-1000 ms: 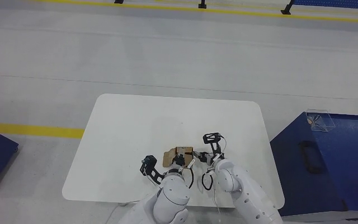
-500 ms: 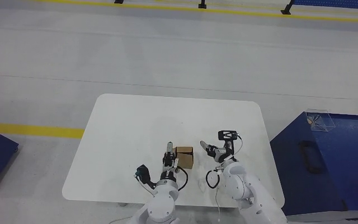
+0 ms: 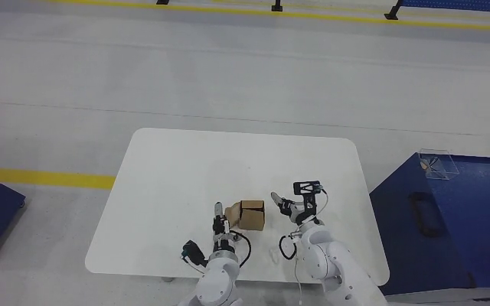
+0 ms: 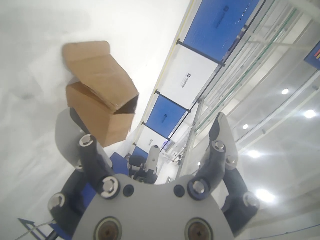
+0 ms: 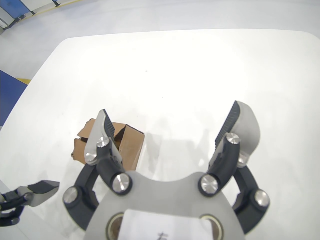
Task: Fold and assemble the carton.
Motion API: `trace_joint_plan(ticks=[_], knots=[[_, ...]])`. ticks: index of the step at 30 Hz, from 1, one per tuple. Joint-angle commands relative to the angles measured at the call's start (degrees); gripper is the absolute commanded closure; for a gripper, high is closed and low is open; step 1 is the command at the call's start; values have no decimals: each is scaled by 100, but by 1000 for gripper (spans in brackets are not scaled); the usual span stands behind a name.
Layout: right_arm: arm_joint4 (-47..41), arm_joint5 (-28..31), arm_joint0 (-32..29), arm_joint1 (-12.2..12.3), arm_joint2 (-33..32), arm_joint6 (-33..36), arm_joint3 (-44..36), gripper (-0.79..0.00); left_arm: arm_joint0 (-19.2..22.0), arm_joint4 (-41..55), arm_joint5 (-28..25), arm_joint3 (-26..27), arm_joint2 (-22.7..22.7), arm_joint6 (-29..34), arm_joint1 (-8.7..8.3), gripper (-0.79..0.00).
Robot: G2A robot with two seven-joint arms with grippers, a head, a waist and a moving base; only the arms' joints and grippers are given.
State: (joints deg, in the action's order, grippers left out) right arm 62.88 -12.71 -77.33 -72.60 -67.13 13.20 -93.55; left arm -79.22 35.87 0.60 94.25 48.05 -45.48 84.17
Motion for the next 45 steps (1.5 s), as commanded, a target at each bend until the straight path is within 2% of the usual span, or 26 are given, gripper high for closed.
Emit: trace_joint_plan(ticks=[1, 4, 10, 17, 25, 29, 34, 40, 45], knots=[[154, -19, 43, -16, 92, -1, 56, -785, -131, 433, -471, -136, 43, 172, 40, -785], [252, -66, 138, -50, 210, 10, 138, -785, -174, 460, -1110, -438, 109, 278, 91, -785], [455, 10, 500, -143, 540, 0, 474, -785, 100, 268, -2069, -1087, 65, 428, 247, -785], [513, -100, 904, -295, 923, -64, 990, -785, 400, 452, -2020, -1615, -34, 439, 434, -785], [758, -369, 1276, -478, 1354, 25, 1690, -785, 659, 138, -2373, -2110, 31, 103, 606, -785], [823, -352, 1375, -541, 1469, 90, 1919, -785, 741, 103, -2379, -2272, 87, 86, 675, -785], [870, -327, 1426, -599, 1522, 42, 2079, -785, 820, -106, -2640, -2464, 208, 50, 743, -785], [915, -256, 1402, -630, 1480, 17, 2100, -785, 804, -544, -3016, -2431, 384, -24, 795, -785], [932, -178, 1335, -634, 1383, 8, 2030, -785, 648, -972, -3171, -2190, 424, 245, 813, -785]])
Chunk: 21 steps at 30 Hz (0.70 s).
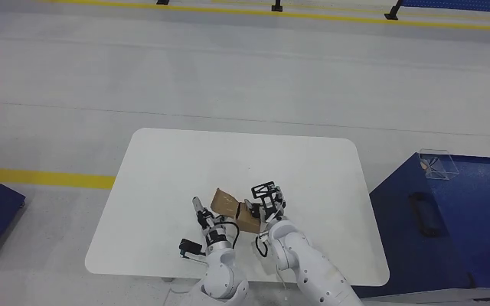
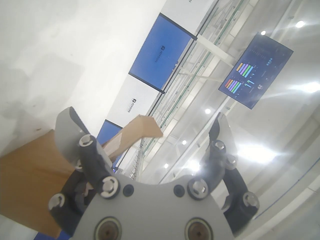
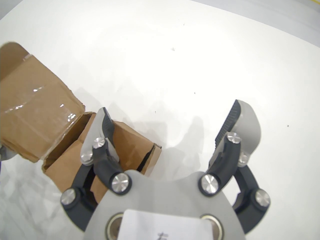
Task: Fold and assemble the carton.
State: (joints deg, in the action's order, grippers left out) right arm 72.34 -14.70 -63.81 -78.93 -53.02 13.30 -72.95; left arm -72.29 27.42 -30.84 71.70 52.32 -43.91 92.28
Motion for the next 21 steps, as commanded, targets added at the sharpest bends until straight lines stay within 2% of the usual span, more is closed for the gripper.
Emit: trace_joint_plan(ticks=[1, 5, 7, 12, 18, 21], knots=[[-31, 39, -36, 1, -62, -14, -62, -785, -88, -208, -28, 103, -8, 167, 4, -785], [-84, 120, -161, 32, -272, -49, -286, -785, -213, -543, 33, 225, -75, 518, 18, -785], [-88, 79, -267, 65, -458, -90, -439, -785, -262, -691, 46, 236, -78, 513, 34, -785], [-372, -50, -550, 182, -1240, -10, -826, -785, -197, -840, 469, 164, -124, 446, 110, -785], [-646, 415, -901, 302, -1883, 221, -1092, -785, -216, -969, 1024, 225, -129, 559, 161, -785], [-663, 563, -996, 321, -1972, 241, -1104, -785, -354, -917, 933, 567, 9, 622, 156, -785]])
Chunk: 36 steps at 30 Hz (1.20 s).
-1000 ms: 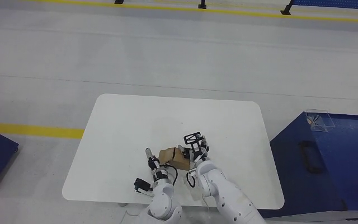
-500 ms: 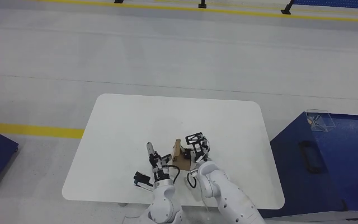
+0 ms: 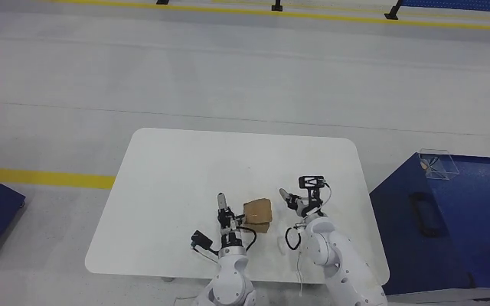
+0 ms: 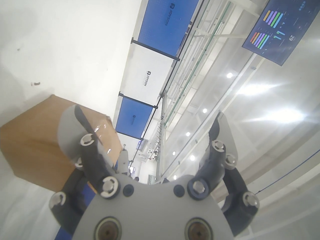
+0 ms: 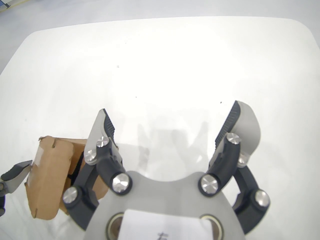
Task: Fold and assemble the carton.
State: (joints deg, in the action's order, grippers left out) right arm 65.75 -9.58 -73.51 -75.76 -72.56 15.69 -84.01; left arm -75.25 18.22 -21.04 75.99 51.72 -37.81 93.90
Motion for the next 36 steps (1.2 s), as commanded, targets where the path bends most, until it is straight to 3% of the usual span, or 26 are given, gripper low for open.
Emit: trace_joint_plan(ticks=[1, 6, 14, 17, 28, 36], knots=[[-16, 119, -42, 8, -27, 23, 12, -785, -98, -7, -91, 243, 136, -8, -10, -785], [-56, 315, -67, 13, -37, 105, 99, -785, -35, 9, 320, 346, 422, -120, -3, -785], [-47, 506, -63, 22, -61, 246, 160, -785, 253, -672, 2261, -205, 260, 226, 22, -785], [-44, 512, -64, 24, -69, 247, 158, -785, 189, -812, 2627, -145, 209, 594, 9, -785], [-44, 512, -64, 24, -69, 247, 158, -785, -308, -1051, 2841, 256, -16, 1711, -35, -785], [-44, 512, -64, 24, -69, 247, 158, -785, -335, -1031, 2713, 321, 86, 1647, -38, -785]])
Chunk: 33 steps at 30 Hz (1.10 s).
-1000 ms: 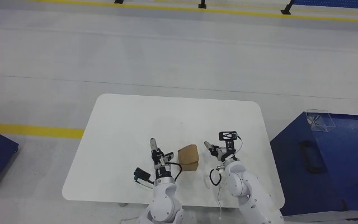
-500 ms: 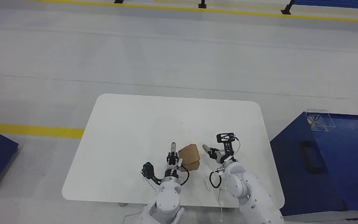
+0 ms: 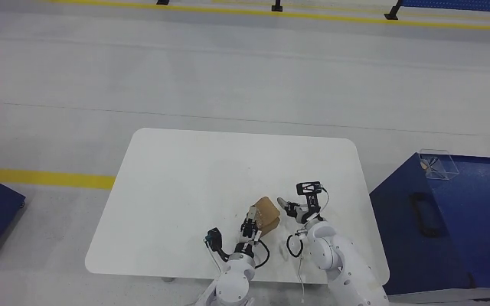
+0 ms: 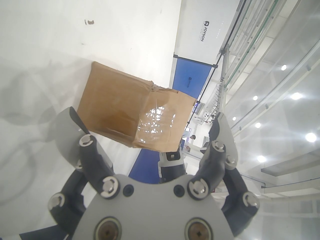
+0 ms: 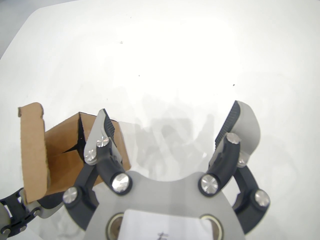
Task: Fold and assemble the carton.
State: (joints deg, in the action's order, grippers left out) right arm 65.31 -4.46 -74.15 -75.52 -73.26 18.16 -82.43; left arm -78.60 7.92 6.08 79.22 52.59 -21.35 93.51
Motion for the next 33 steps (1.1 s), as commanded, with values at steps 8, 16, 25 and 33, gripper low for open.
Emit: trace_joint_plan(ticks=[8, 16, 25, 33], knots=[[-295, -29, -346, 6, -204, -450, -638, -785, -37, -224, -74, 151, 147, 155, -52, -785], [-155, 154, -572, 29, -189, -340, -1085, -785, -155, -1355, 299, 603, 451, 1638, -309, -785], [-3, 130, -325, 9, -52, -106, -628, -785, 1, -1516, 373, 279, 456, 1771, -315, -699], [-86, 305, -312, -7, 50, -104, -447, -785, 120, -1433, 360, -21, 388, 1625, -264, -517]])
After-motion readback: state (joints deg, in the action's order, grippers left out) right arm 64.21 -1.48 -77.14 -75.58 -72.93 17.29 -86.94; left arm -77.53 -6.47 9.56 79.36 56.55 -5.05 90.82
